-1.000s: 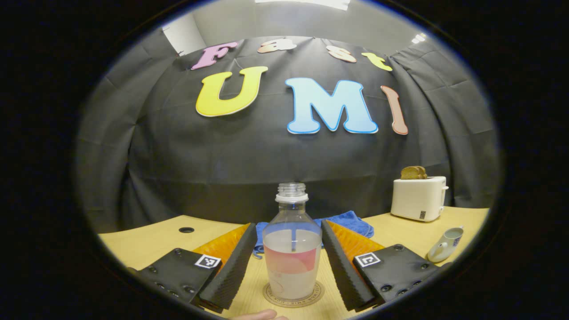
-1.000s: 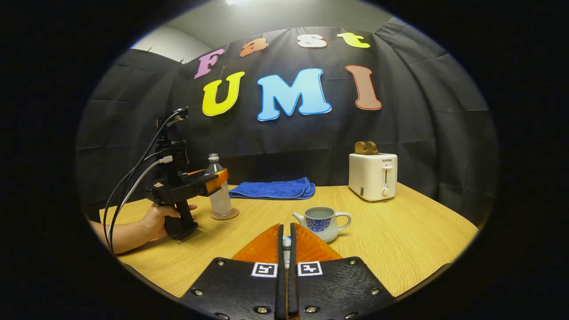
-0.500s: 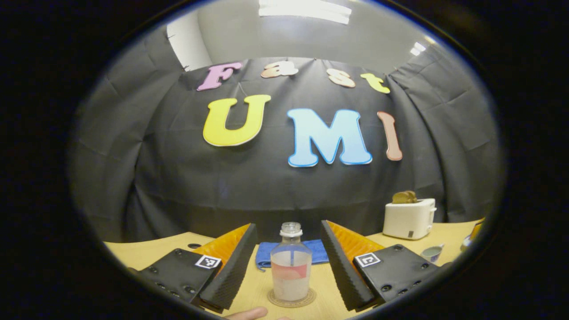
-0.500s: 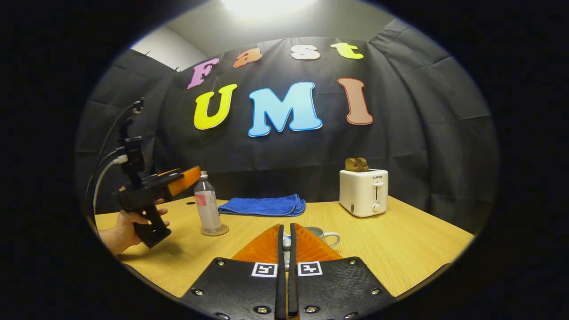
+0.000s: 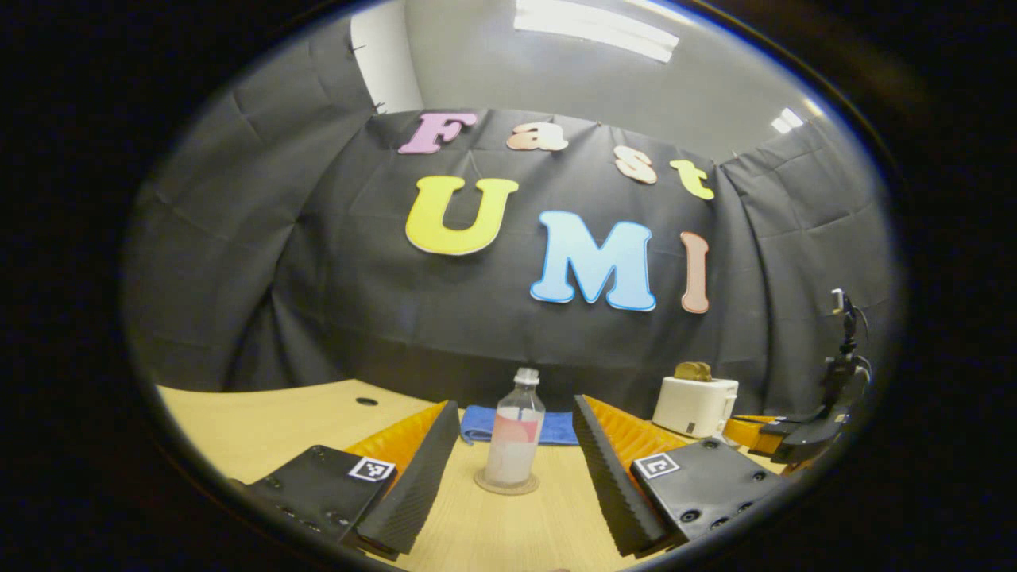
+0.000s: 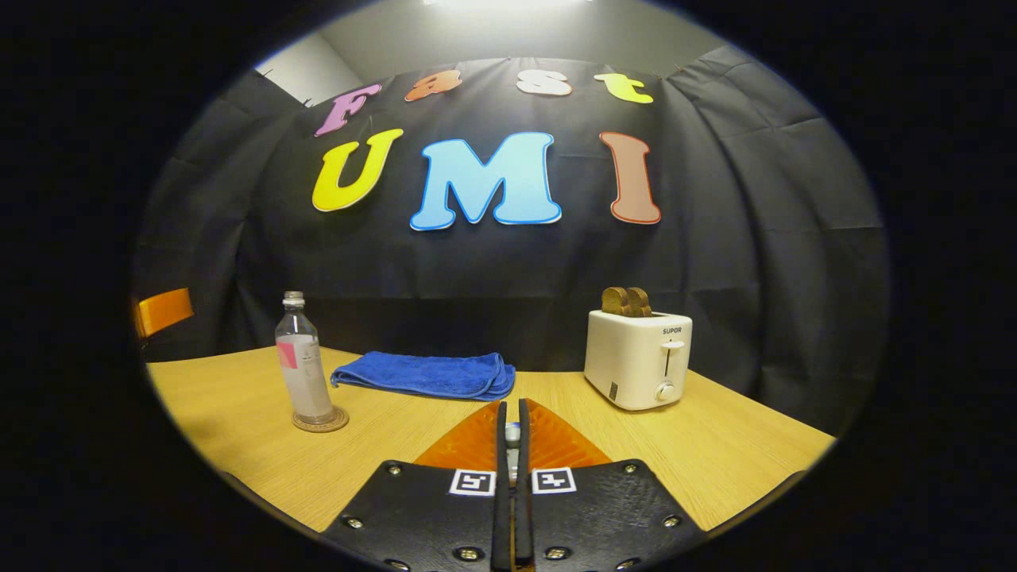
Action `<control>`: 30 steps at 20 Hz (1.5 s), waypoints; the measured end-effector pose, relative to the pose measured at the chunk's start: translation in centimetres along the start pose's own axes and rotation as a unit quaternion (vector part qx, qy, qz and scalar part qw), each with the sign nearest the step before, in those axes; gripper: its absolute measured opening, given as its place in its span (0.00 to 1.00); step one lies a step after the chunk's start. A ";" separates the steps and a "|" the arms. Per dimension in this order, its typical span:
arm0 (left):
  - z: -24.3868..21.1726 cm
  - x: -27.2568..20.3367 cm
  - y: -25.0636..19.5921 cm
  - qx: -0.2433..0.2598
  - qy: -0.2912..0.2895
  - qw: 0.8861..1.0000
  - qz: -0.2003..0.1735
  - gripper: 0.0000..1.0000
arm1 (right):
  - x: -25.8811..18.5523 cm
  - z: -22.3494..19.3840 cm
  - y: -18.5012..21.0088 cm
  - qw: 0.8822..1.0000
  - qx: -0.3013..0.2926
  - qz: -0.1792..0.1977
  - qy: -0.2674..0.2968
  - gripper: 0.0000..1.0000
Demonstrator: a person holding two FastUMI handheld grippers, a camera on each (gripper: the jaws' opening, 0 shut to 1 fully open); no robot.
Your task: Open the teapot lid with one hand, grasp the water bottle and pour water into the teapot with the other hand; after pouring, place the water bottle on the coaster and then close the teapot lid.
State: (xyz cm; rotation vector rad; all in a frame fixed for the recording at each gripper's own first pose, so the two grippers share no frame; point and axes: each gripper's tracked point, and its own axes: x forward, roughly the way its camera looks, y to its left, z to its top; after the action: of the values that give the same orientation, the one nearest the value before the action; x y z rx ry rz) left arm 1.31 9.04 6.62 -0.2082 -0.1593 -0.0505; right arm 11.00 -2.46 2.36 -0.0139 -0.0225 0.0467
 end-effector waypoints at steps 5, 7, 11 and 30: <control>-2.9 -0.5 0.1 0.015 0.026 1.000 0.003 0.99 | 2.5 -1.6 -0.5 1.000 0.018 -0.009 0.023 0.02; -3.2 -0.5 -0.3 0.010 0.030 0.999 0.000 0.99 | 2.8 -2.0 -0.2 1.000 0.008 -0.006 0.026 0.02; -4.2 -0.5 -1.1 0.013 0.042 0.999 -0.003 0.99 | 2.9 -2.7 -0.4 0.999 0.012 -0.014 0.041 0.02; -3.3 -4.6 -6.5 0.046 0.039 0.998 -0.014 0.99 | -13.1 1.5 4.2 1.000 -0.021 -0.013 -0.011 0.82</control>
State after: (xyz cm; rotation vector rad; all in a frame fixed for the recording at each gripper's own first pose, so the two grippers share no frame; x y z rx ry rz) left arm -3.16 2.18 4.04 -0.1113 -0.0862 -0.0780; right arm -2.37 1.16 3.55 -0.0545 -0.0462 0.0211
